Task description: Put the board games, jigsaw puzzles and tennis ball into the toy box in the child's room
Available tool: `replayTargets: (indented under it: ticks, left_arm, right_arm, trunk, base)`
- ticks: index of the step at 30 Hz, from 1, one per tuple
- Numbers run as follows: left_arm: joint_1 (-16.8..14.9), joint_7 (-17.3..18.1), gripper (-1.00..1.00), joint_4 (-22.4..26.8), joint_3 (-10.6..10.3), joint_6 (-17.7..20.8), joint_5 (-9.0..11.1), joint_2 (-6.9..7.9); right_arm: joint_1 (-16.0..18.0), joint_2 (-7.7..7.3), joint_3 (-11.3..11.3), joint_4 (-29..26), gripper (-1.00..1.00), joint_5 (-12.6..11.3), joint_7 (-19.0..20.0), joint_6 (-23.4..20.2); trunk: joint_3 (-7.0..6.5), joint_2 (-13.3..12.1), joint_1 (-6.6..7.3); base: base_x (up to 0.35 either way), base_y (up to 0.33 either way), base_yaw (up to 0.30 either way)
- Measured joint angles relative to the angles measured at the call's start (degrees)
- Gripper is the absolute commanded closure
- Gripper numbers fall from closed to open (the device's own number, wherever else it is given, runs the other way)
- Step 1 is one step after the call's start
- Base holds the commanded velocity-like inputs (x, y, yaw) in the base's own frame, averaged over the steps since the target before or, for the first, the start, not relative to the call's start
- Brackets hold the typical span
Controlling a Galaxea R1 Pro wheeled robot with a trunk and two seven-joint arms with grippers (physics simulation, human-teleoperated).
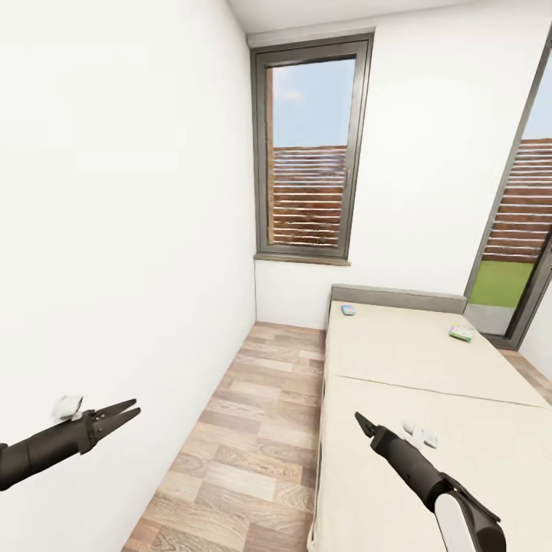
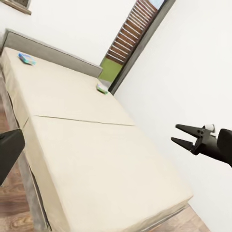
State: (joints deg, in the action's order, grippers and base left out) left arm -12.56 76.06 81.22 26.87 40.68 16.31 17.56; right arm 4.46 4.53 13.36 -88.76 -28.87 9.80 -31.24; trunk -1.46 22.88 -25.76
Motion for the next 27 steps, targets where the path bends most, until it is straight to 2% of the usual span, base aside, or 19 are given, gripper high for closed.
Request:
replayTargets:
  ticks: [10,11,13,14,27]
  left_arm:
    - [0.00,-3.20,-1.00,0.00,-0.02,-3.19,-0.03,0.01]
    - [0.00,-16.71,-1.00,0.01,-0.02,-4.75,-0.09,0.00]
    - [0.01,-55.11,-1.00,-0.04,-0.06,-4.87,-0.34,0.01]
    - [0.02,-64.11,-1.00,-0.04,-0.07,-4.78,-0.22,0.03]
    - [0.02,-64.51,-1.00,-0.04,-0.15,-4.67,-0.04,0.02]
  right_arm:
    - [-0.02,-0.03,0.00,-0.01,-1.00,-0.05,-3.23,-0.02]
    - [-0.01,-0.01,0.15,0.06,-1.00,0.72,-16.72,-0.19]
    - [-0.01,0.03,0.13,0.06,-1.00,0.48,-17.97,-0.16]
    - [-0.01,0.05,0.13,0.06,-1.00,0.48,-17.97,-0.16]
    - [-0.01,0.11,0.13,0.05,-1.00,0.48,-17.97,-0.16]
  trunk:
    - [-0.31,0.00,0.00]
    - [-0.32,0.00,0.00]
    - [-0.34,-0.01,0.00]
    - [-0.35,0.00,0.00]
    - [-0.36,-0.01,0.01]
  base:
    - [0.000,0.000,-0.138]
    - [0.000,0.000,-0.051]
    - [0.012,0.000,-0.037]
    - [0.037,0.000,-0.026]
    - [0.159,0.000,-0.005]
